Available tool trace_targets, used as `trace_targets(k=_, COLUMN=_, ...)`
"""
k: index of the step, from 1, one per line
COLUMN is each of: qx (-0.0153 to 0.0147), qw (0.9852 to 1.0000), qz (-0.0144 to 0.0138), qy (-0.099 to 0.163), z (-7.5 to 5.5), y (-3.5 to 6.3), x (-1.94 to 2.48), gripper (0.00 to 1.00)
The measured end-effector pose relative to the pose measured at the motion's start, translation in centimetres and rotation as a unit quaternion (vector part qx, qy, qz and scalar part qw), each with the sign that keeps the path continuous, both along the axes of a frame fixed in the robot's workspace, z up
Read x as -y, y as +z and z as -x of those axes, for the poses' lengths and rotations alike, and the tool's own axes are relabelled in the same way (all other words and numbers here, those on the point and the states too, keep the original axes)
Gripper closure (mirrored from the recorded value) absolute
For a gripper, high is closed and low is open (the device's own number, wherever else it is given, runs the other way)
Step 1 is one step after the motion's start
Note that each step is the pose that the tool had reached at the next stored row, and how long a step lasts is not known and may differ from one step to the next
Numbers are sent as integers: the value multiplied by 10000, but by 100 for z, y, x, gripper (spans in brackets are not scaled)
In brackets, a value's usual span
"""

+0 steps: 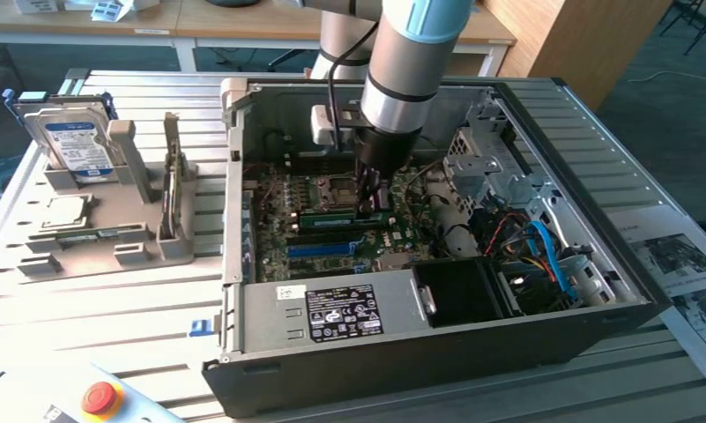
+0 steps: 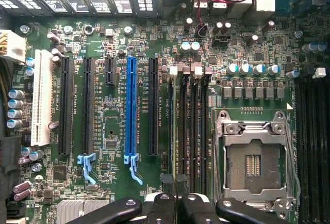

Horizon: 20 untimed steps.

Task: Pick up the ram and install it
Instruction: 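Insert the ram into the slot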

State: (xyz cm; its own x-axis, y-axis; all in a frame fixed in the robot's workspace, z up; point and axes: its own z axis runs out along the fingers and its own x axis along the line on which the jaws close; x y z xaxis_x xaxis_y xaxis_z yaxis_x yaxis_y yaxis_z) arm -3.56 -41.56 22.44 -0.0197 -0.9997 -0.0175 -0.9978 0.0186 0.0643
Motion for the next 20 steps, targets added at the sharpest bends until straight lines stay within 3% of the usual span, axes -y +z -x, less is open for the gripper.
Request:
trace_targets(k=8, qx=0, qw=10000, qz=0, qy=0, z=0, y=-1, x=0, gripper=87)
trace_targets(k=11, qx=0, qw=10000, qz=-1, qy=0, z=0, y=-1, x=0, gripper=70)
trace_targets(k=14, qx=0, qw=10000, qz=-1, qy=0, z=0, y=-1, x=0, gripper=64)
trace_targets(k=15, qx=0, qw=10000, qz=-1, qy=0, z=0, y=-1, x=0, gripper=57)
trace_targets(k=20, qx=0, qw=10000, qz=-1, qy=0, z=0, y=-1, x=0, gripper=57)
